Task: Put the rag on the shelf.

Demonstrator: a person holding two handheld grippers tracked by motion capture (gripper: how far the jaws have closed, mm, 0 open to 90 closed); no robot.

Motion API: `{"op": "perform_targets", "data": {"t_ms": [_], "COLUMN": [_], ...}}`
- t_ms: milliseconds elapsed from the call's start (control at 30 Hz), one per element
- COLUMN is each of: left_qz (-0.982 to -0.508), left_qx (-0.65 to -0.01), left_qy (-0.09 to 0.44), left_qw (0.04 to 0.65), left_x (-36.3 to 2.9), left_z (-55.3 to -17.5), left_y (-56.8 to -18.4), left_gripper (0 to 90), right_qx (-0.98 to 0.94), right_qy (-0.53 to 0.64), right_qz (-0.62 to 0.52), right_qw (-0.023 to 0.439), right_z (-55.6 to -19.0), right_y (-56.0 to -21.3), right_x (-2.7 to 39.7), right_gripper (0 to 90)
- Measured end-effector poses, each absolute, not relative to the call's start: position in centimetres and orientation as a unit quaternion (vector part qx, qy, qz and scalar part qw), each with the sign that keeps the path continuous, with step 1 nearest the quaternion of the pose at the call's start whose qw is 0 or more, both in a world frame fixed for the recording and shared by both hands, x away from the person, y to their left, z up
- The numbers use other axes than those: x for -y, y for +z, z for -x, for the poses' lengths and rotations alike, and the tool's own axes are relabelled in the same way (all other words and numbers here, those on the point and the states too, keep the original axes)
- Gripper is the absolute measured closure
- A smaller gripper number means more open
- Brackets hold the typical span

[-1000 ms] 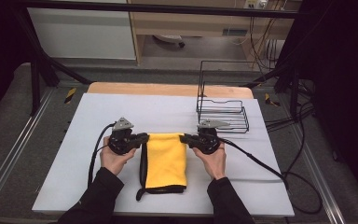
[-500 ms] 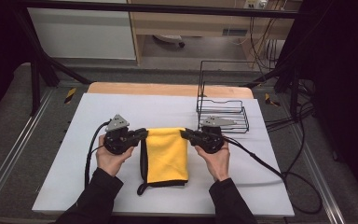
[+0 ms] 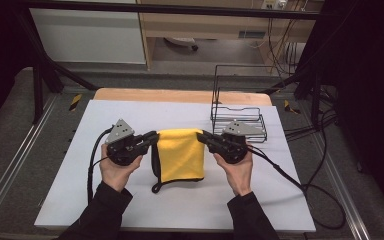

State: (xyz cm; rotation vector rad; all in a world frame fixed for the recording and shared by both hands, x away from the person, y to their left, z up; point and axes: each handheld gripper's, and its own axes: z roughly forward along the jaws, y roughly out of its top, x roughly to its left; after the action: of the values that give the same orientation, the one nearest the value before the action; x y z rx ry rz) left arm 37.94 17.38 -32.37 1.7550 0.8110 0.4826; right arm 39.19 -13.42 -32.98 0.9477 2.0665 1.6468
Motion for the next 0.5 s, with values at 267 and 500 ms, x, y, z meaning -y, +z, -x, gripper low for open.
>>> {"op": "perform_targets", "data": {"t_ms": [267,500], "left_qz": [-0.727,-0.717], "left_qx": [-0.333,-0.326], "left_qy": [0.214,0.218], "left_qw": [0.561,0.576], "left_x": [-16.8,-15.9], "left_z": [-37.8,-37.9], "left_y": [-31.4,-30.7], "left_gripper": [80.1,80.1], "right_qx": [-0.72,-0.709], "right_qy": [0.586,0.593], "right_qz": [-0.321,-0.32], "right_qw": [0.19,0.208], "right_z": [-38.5,-38.2], "right_y": [-31.5,-30.4], "right_x": [14.0,14.8], "right_gripper": [83.1,83.1]}}
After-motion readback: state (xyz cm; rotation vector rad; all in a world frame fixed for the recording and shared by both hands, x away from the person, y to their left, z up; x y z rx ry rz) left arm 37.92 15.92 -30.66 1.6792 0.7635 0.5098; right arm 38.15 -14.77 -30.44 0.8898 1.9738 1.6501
